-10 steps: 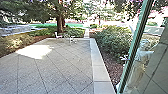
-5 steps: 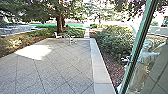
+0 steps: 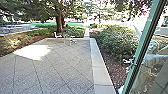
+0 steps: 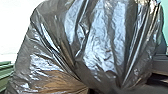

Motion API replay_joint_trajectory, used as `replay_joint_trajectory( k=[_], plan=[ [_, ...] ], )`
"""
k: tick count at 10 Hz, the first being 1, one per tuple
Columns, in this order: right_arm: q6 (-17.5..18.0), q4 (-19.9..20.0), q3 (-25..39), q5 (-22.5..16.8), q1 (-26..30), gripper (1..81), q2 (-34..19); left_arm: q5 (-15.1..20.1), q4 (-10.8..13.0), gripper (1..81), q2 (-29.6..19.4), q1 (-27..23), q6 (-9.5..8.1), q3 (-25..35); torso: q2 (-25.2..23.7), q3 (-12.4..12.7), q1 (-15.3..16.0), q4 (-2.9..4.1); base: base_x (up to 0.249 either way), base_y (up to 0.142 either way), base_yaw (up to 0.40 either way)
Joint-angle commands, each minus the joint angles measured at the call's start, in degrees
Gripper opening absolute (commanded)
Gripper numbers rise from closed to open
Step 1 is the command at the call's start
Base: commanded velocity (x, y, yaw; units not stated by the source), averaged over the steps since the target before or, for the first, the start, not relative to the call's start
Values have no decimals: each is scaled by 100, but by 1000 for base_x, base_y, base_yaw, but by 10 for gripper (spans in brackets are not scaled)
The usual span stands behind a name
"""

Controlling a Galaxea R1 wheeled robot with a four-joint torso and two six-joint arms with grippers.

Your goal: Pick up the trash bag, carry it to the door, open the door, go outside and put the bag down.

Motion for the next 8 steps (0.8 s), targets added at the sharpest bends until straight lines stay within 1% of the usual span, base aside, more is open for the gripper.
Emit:
replay_joint_trajectory(
  k=[1, 8],
  plan=[
    [-11, 15, 13, -343, 207, 811, -3, 336, 44, 10, -22, -213, 8, -2, 0, 0, 0, 0, 129, 0, 0],
    [-11, 24, 13, -343, 198, 811, -3, 336, 35, 10, -22, -204, 8, -10, 0, 0, 5, 0, 131, 0, 0]
  ],
)
